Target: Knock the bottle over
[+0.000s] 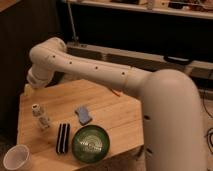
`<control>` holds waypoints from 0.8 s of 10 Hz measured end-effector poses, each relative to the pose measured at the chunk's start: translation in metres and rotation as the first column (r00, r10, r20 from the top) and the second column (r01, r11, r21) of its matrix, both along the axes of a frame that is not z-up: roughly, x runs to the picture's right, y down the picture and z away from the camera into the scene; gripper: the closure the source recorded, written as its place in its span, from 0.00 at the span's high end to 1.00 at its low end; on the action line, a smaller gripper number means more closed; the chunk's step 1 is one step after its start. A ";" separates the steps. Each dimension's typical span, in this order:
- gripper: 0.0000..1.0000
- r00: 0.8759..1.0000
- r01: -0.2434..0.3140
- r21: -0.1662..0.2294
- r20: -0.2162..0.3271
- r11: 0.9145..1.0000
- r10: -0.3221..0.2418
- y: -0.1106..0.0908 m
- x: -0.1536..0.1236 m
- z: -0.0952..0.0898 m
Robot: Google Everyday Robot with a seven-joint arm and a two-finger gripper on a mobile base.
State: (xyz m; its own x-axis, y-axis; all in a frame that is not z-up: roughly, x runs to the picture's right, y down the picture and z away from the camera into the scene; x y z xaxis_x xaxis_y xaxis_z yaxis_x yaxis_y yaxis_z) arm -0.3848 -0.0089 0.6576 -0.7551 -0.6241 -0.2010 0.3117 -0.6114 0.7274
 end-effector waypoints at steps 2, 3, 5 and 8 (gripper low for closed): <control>0.07 0.996 0.031 0.018 0.082 0.999 -0.033 0.003 -0.034 -0.001; 0.01 0.986 0.064 0.020 0.150 0.998 -0.066 0.015 -0.053 0.000; 0.00 0.969 0.126 0.015 0.214 0.992 -0.126 0.045 -0.071 0.007; 0.00 0.949 0.207 0.028 0.237 0.978 -0.208 0.081 -0.061 0.010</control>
State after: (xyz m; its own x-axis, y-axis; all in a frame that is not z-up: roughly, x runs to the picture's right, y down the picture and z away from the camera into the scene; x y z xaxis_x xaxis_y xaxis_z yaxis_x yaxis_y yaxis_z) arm -0.4463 0.0718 0.6678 -0.7983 -0.4575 -0.3918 -0.0038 -0.6467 0.7628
